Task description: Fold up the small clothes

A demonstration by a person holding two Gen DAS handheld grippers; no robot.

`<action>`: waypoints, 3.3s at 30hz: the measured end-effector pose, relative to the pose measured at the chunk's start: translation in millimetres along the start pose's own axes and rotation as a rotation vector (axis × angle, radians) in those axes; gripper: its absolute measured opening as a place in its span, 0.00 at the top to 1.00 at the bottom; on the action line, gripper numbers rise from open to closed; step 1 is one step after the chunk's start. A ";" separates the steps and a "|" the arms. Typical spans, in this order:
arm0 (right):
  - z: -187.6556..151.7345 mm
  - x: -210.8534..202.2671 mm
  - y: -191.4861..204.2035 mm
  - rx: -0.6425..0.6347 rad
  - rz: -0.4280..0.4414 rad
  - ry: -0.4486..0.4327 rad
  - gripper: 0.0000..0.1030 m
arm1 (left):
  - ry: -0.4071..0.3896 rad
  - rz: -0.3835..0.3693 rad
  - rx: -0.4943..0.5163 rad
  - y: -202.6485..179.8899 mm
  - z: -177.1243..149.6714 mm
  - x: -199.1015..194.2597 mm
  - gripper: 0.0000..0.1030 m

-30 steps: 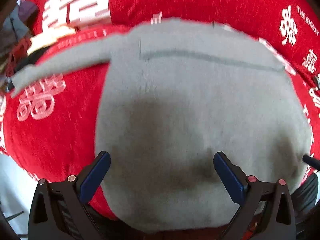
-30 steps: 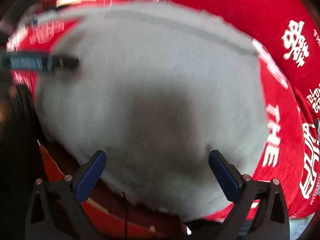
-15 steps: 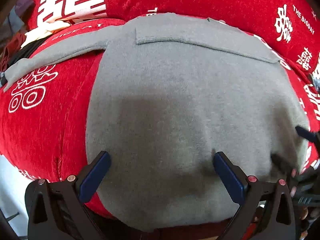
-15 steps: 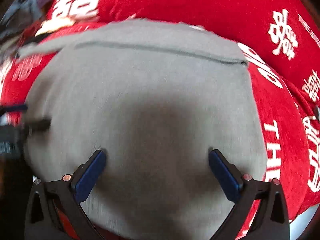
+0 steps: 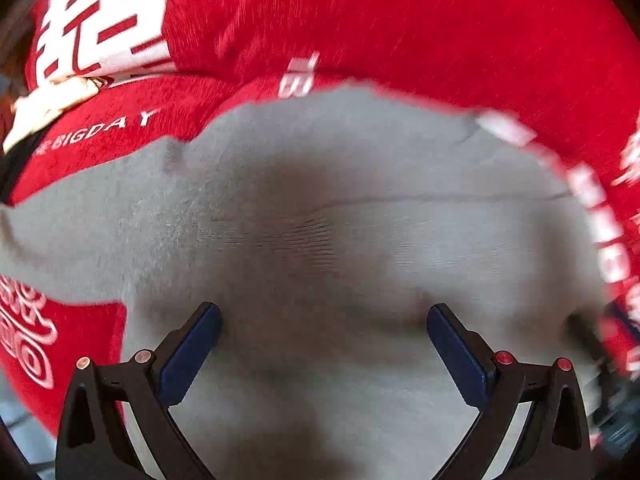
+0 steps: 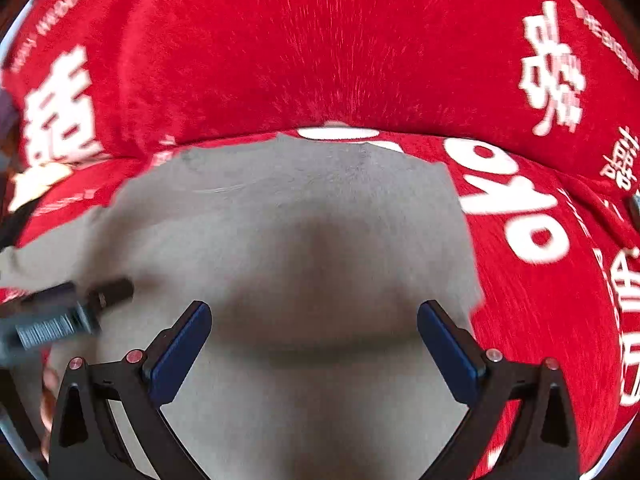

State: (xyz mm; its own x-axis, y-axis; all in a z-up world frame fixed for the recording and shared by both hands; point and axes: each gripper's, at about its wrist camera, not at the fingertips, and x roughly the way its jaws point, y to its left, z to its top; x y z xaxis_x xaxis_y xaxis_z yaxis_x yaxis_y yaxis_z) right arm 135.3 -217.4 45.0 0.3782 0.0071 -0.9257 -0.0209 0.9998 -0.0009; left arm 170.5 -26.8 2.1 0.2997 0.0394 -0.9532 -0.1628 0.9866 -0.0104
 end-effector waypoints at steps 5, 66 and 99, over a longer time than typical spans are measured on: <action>11.0 29.6 -28.0 0.046 -0.046 0.036 0.01 | -0.013 -0.065 -0.048 37.7 3.4 0.2 0.00; 33.3 -3.1 298.2 -0.353 0.248 -0.072 0.01 | -0.310 -0.161 -1.029 523.0 -96.6 -34.0 0.00; -16.8 -12.3 351.1 -0.532 0.234 -0.113 0.01 | -0.120 -0.186 -0.740 550.2 -114.8 -56.5 0.95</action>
State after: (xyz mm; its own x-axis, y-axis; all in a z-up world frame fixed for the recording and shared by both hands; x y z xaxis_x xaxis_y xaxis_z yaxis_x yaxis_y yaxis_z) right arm 107.8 133.2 49.6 0.4033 0.2580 -0.8779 -0.5661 0.8241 -0.0179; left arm -44.0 495.7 15.5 0.4768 -0.0582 -0.8771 -0.6732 0.6174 -0.4070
